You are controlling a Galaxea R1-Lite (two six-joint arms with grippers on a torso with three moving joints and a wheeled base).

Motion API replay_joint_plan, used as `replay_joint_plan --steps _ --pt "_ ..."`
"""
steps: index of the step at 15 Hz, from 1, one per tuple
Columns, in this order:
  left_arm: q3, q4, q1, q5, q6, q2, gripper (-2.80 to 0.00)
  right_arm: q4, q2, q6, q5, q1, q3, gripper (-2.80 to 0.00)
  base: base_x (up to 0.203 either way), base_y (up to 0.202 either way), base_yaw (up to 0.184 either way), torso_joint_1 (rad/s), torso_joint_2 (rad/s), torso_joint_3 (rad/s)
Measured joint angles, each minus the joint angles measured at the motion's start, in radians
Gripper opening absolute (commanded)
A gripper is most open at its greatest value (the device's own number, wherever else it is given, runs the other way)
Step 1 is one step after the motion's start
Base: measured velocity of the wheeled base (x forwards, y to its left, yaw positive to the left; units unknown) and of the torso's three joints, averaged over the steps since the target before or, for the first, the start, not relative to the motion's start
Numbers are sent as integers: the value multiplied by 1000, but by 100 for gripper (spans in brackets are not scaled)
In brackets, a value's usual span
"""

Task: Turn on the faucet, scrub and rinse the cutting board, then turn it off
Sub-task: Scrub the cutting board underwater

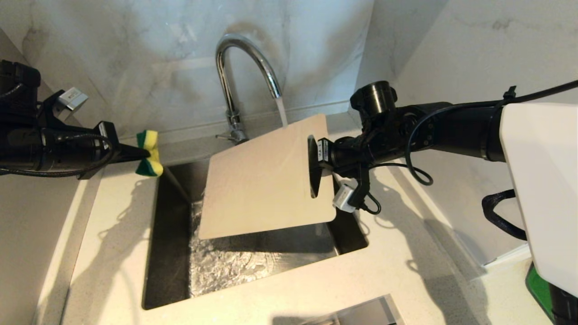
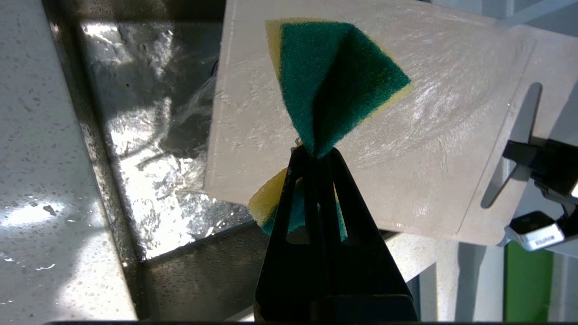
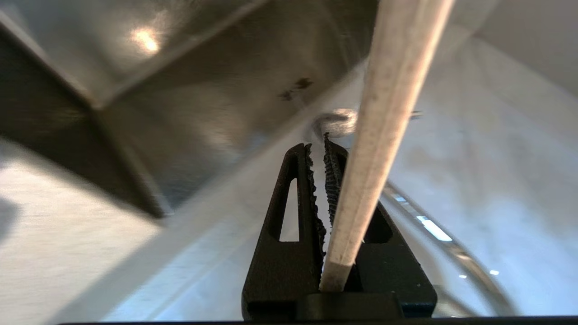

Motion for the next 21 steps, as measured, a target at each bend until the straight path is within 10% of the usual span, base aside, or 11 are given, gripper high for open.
replay_joint_plan --steps 21 --pt "-173 36 -262 25 -118 -7 -280 -1 -166 21 -5 154 104 -280 0 0 0 0 0 0"
